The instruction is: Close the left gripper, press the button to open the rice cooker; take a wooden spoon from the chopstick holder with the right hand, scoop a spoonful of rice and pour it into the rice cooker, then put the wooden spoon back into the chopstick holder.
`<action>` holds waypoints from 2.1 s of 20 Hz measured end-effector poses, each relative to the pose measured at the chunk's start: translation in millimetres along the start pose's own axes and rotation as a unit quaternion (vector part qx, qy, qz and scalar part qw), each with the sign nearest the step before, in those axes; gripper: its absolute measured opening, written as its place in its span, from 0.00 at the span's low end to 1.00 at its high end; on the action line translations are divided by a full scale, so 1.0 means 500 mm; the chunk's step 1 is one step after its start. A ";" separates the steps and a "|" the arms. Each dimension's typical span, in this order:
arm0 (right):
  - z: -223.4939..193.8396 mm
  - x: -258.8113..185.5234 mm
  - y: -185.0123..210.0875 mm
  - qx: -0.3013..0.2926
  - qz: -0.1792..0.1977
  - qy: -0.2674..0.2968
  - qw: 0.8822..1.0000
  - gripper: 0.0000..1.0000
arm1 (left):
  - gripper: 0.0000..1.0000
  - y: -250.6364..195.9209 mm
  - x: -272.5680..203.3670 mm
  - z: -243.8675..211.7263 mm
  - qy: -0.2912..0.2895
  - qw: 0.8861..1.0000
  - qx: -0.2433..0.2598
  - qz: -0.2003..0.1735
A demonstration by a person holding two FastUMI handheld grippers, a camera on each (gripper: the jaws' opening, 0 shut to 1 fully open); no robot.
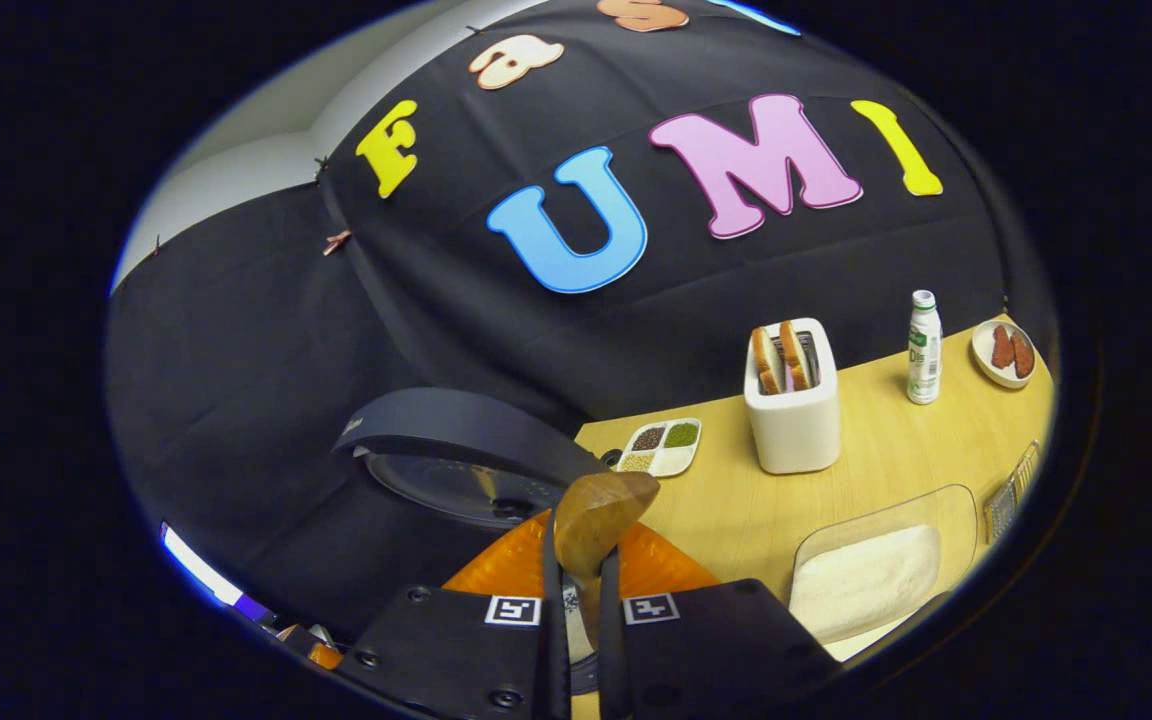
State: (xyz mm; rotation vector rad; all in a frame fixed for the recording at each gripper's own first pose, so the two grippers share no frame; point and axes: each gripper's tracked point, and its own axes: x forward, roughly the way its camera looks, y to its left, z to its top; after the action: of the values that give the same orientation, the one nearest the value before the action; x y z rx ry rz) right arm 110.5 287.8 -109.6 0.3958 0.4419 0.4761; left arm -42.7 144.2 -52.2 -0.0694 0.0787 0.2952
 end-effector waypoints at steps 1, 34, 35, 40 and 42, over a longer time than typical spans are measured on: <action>-0.006 0.007 0.014 -0.011 0.005 0.004 1.000 0.15 | 0.77 0.002 0.001 0.000 0.000 1.000 -0.002 0.001; -0.079 0.012 0.159 -0.310 0.107 0.011 0.945 0.15 | 0.77 -0.020 0.036 -0.007 -0.001 1.000 -0.012 -0.014; -0.075 0.010 0.157 -0.298 0.108 0.010 0.948 0.15 | 0.77 -0.020 0.035 -0.002 -0.003 1.000 -0.011 -0.013; -0.029 -0.022 0.122 -0.260 0.095 -0.008 0.961 0.15 | 0.77 -0.044 0.028 0.010 -0.005 1.000 0.002 -0.016; -0.009 -0.039 0.095 -0.248 0.086 -0.015 0.965 0.15 | 0.78 -0.060 0.023 0.015 -0.008 1.000 0.006 -0.021</action>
State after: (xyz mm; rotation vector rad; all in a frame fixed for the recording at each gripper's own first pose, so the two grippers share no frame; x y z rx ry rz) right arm 76.0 317.9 -85.5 -0.0456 0.2450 0.7277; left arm -22.4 119.5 -43.8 -0.0564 0.0629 0.2533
